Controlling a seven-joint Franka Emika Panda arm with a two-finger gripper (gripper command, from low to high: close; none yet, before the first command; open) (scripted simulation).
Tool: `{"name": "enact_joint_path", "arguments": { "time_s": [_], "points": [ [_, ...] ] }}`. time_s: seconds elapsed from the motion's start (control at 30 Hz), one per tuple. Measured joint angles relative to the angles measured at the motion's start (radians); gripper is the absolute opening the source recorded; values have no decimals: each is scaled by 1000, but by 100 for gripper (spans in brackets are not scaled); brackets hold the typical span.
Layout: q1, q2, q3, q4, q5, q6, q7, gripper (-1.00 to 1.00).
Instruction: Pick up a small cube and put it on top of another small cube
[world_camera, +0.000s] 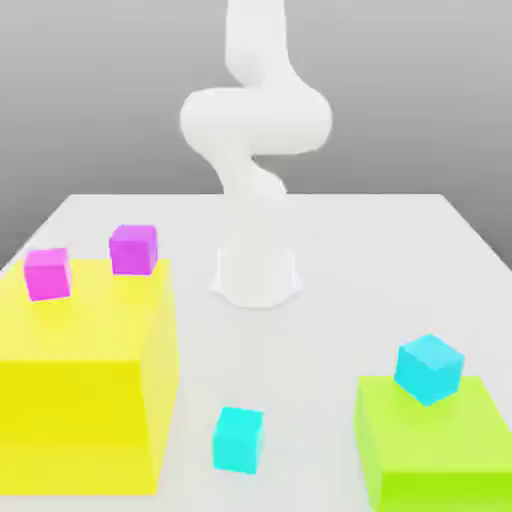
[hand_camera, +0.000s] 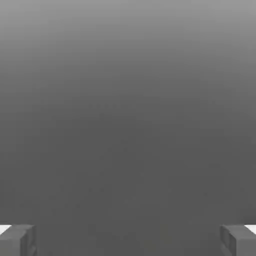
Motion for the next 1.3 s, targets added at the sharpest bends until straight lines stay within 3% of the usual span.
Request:
{"name": "enact_joint_path", "arguments": {
  "time_s": [0.33,0.6,0.77,0.93,1.13,1.17,1.3],
  "points": [
    [44,296,-67,-124,-145,150,-362,0],
    [90,525,-153,-223,-165,274,-716,0],
    [112,667,-185,-287,-97,358,-994,0],
    [94,806,-148,-350,55,442,-1329,0],
    [32,1015,-66,-328,156,608,-1443,0],
    [25,1041,-58,-324,160,629,-1448,-100],
    [25,1041,-58,-324,160,627,-1448,-100]
  ]
}}
